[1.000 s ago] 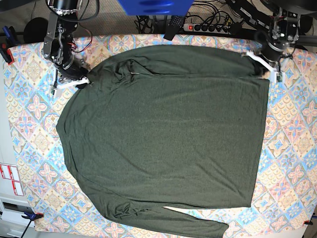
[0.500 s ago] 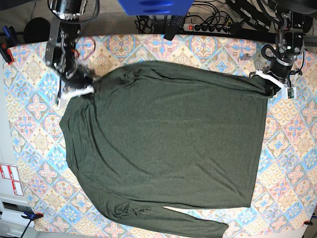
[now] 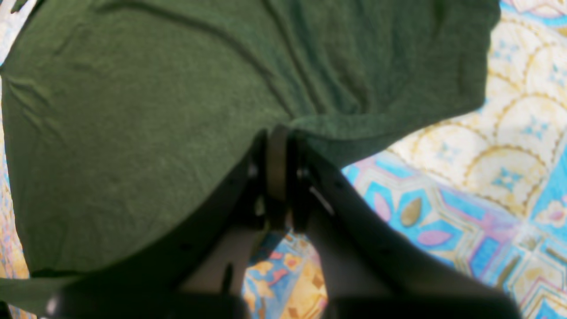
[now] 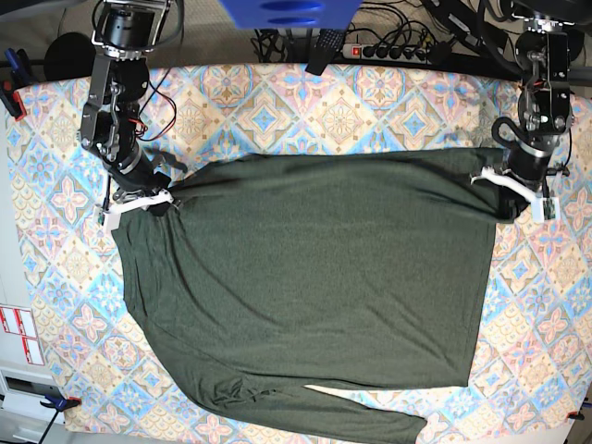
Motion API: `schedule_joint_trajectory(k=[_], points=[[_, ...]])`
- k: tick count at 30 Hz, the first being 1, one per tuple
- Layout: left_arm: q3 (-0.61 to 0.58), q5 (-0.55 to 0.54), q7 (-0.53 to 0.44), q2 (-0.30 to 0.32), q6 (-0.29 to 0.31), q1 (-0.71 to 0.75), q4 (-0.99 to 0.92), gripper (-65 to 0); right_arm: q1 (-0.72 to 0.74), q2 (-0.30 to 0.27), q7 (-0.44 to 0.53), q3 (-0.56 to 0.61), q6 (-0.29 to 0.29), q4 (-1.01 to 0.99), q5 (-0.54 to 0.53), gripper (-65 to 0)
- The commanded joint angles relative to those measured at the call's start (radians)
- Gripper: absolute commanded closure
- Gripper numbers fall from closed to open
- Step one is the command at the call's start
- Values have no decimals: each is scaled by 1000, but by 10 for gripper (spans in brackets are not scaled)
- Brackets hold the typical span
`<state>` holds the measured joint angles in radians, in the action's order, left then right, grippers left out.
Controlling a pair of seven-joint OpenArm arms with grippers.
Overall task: Fold the T-shirt properly
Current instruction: 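Lift both shoulder corners and pull them away from the hem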
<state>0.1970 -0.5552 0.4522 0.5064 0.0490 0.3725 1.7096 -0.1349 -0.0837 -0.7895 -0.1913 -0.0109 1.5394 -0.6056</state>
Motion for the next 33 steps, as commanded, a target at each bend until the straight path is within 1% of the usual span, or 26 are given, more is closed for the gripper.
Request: schedule_joint_trajectory(k=[1,8,13,14,16,18,22,25,26,27,33], points=[[11,-4,-26,16,-5,-22,-16,0,22,-9,18,-3,9,17,-7,0],[6,-7,-26,16,-5,-63,-159,0,56,-9,18,-3,9,16,-4,0],[2,-7,-25,15,-4,-63,-197,0,62,-9,18,-3,9,14,-4,0],[2,-7,-22,7,-4,-62,-202,0,62,-9,18,-3,9,9,-4,0],[6,-7,17,-4,-4,-62,-208,-2,62,-9,18,-3,9,0,-4,0],[9,-9,69,-4,-4,-63,-208,-53,62,-9,18,-3,9,-7,-4,0],[9,-9,115,-4,-4,-62,-208,-245,62,-9,18,-3,9,-7,-4,0],[9,-9,116,-4,-4,-56,-211,-352,59,-9,18,-3,9,-7,-4,0],[9,-9,116,-4,-4,-56,-213,-369,57,-9,18,-3,9,-7,-4,0],[9,-9,116,-4,-4,-56,-222,-372,56,-9,18,-3,9,-7,-4,0],[8,-9,112,-4,-4,-65,-280,-370,54,-9,18,2,9,-7,-4,0]])
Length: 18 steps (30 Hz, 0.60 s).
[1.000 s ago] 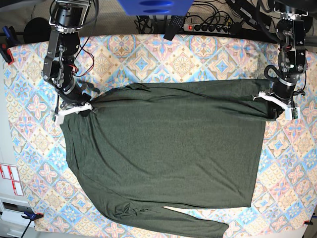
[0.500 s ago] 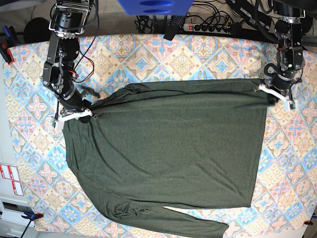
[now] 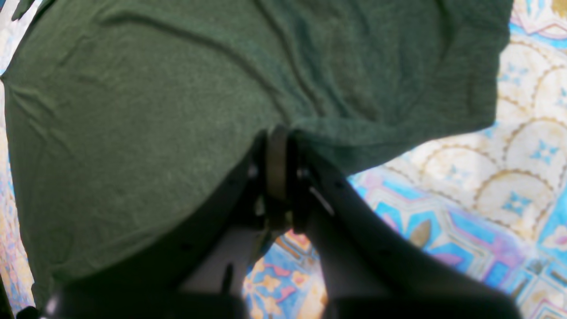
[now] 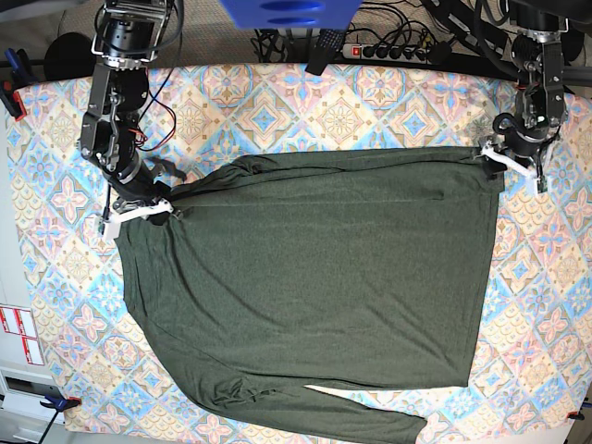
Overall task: Fold the T-shirt properly
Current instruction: 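Lift both shoulder corners and pull them away from the hem, then drag the held shoulder edge across the shirt toward the hem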
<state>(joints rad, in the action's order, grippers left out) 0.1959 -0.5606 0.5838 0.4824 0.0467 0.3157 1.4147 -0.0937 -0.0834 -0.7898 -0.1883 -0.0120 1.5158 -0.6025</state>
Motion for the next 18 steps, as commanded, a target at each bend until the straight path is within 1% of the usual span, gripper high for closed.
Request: schedule_joint_trajectory(k=[1,5,6,8,12,18], points=[[6,-3,-20,20,-1,-8,13,-370,13,-9,19,-3,10,16,-7,0],[3,0,-17,16,-1,-22,11,-373,13,-9,19,-1,10,16,-7,0],[3,0,-17,6,-1,-26,2,-373,13,-9,19,-1,10,16,-7,0],[3,4,-18,-11,-1,-30,-24,-373,13,-9,19,-1,10,16,-7,0],[1,0,-15,-17,0,-66,-105,-372,13,-9,19,0,10,18,-7,0],[-95,-3,-20,-17,0,-71,-119,-368,13,-9,19,0,10,18,-7,0]])
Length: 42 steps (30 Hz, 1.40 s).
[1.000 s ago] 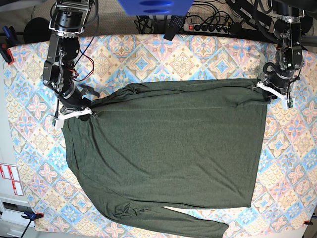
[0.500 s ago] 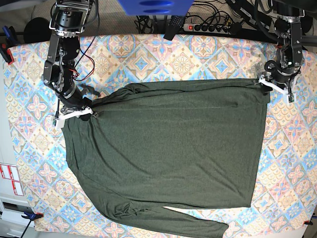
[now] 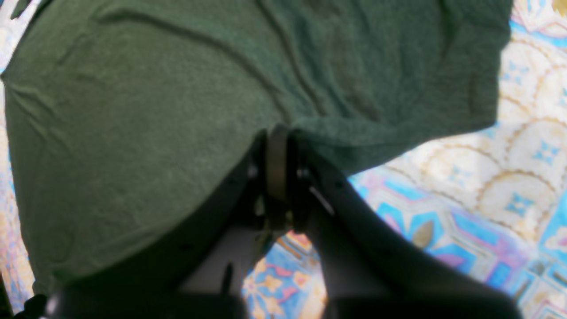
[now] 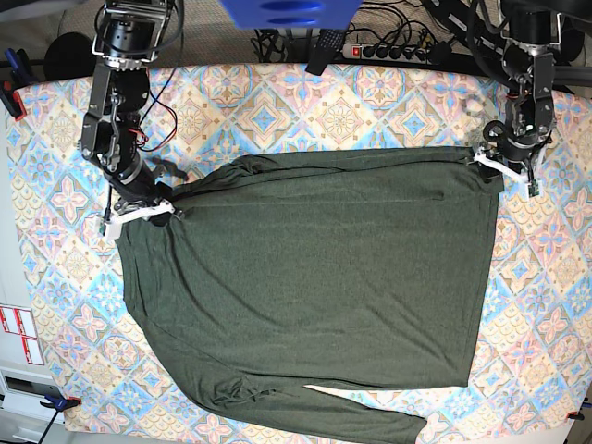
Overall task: Fold the T-shirt properly
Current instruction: 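Drag the held shoulder edge across the shirt toward the hem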
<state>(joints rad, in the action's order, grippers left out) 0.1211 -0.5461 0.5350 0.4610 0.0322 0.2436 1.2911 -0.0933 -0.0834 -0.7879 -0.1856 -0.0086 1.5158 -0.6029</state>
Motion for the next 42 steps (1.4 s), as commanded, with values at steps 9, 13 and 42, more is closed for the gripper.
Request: schedule_joint_trajectory(k=[9,13,42], points=[[-85,-19,30,3,93,-19,9,-53,13,-9,17,-4,6,18,-7,0],[-34,-19,26,6,105,-22,9,0,13,-9,17,-2,6,18,-7,0],[130,-21,33,-58,111,-344,9,0,99,-9,88,-9,6,-51,-7,0]])
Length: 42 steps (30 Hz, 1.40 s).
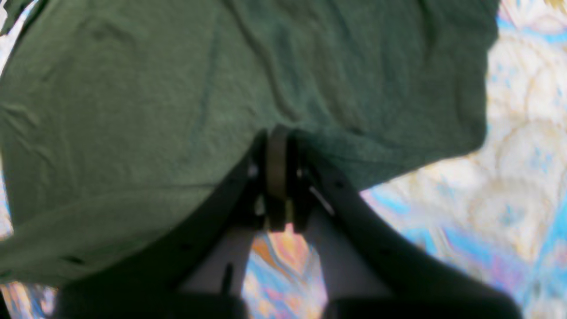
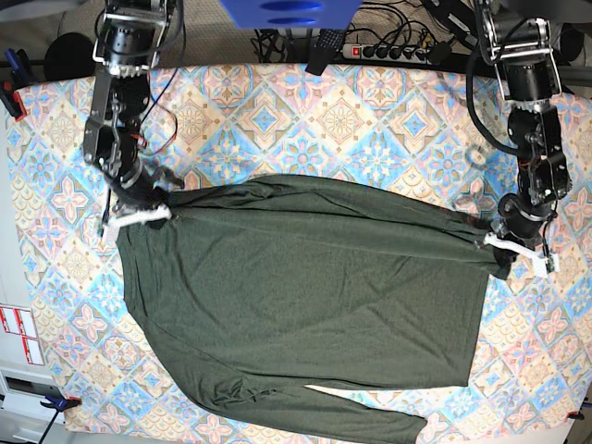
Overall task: Fold the T-shirt properly
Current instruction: 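Drag the held shoulder edge across the shirt toward the hem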
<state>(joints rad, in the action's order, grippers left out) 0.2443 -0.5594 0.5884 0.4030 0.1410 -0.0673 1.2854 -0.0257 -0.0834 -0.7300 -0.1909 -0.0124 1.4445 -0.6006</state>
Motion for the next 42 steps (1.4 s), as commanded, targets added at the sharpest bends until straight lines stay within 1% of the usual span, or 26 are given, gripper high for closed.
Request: schedule_joint_trajectory(k=[1,7,13,21,26,38,42], points=[[7,-8,-20,-5,3,-41,15,0,42,-9,30,-3,10,17,-9,0],[7,-8,-20,-9,1,-82,15,0,96,-9,30,-3,10,8,-9,0],[7,-6,-25,-9,-1,-110,13,0,152,-9,31,-3,10,-54,-9,0],[7,-4,-28,-11,-2,-116,13,0,189,-9,40,-3,10,-97,-9,0],[7,5,-28,-20,-2,-116,9,0,189,-13,102,-3,10,-138,-9,0],[2,9,-26,-20,-2,-105,7,0,189,-13,108,3,10,-181,-9,-4],[0,72,-26,-22,-2,-93,7,0,189,-13,108,3,10,-189,-9,-4]])
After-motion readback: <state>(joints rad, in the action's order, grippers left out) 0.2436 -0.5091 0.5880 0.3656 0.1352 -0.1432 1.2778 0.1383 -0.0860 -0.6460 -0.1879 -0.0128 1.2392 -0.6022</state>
